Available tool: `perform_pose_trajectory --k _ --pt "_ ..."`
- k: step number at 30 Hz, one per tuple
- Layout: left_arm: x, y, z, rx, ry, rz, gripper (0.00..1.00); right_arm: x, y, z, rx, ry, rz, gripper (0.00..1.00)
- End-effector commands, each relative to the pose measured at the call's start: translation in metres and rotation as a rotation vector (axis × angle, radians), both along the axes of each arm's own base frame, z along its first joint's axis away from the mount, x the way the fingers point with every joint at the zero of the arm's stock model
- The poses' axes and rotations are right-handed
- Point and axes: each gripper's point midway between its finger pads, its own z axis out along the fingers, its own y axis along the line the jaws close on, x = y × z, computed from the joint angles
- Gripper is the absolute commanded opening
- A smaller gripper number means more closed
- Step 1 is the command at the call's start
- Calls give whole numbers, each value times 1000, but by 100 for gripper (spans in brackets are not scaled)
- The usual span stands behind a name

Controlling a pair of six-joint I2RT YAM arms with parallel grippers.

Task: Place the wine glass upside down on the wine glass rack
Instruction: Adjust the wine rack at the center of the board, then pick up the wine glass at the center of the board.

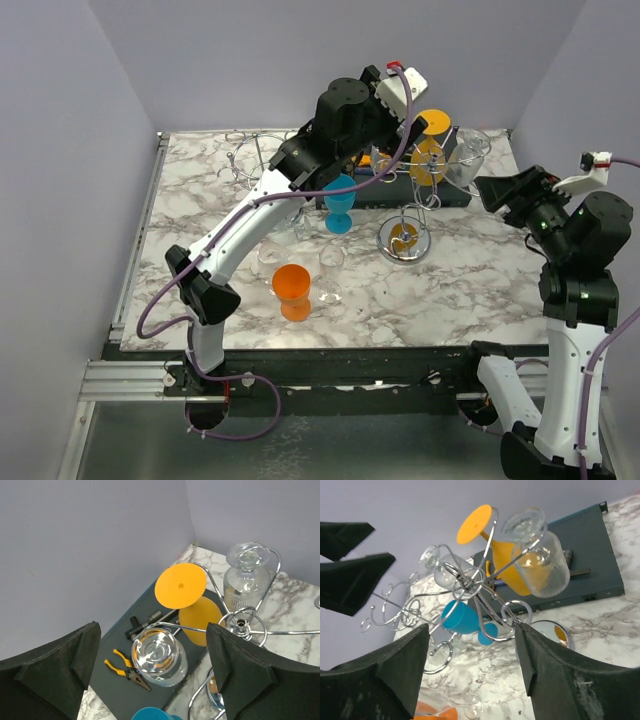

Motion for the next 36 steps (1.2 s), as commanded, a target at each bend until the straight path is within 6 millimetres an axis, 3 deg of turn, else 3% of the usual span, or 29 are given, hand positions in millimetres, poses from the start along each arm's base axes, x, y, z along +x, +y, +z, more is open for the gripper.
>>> perform_pose_trajectory --k 1,3,8,10,12,16,20,23,29,31,32,35,36 --pt "-45 12 37 -124 112 -123 99 -8 12 22 -21 -23 74 80" --pt "-60 19 47 -181 180 -167 99 -5 16 27 -35 -32 105 99" --pt "-104 40 56 -297 398 -295 99 -1 27 53 50 -109 162 100" --pt "-118 52 55 -327 478 -330 99 -7 29 62 49 -145 168 100" --pt "-127 67 54 -375 579 -354 99 -18 44 72 34 -250 264 100" --pt "-123 99 51 -511 829 -349 99 -4 50 65 41 -132 333 100" --pt "-121 123 45 -601 1021 -369 99 1 50 66 37 -124 343 99" --pt "-118 138 40 -622 1053 -366 99 4 49 65 25 -93 343 99" --pt "-133 156 30 -613 1027 -346 99 14 63 79 23 -98 414 100" --pt "-141 162 29 -607 982 -331 99 25 78 86 16 -109 442 100" --pt "-144 164 28 -604 964 -326 99 28 95 92 2 -118 460 100" --pt "-153 173 32 -592 904 -298 99 33 166 99 -94 -119 540 100" --pt "-154 176 33 -586 879 -284 99 35 182 101 -135 -121 541 100"
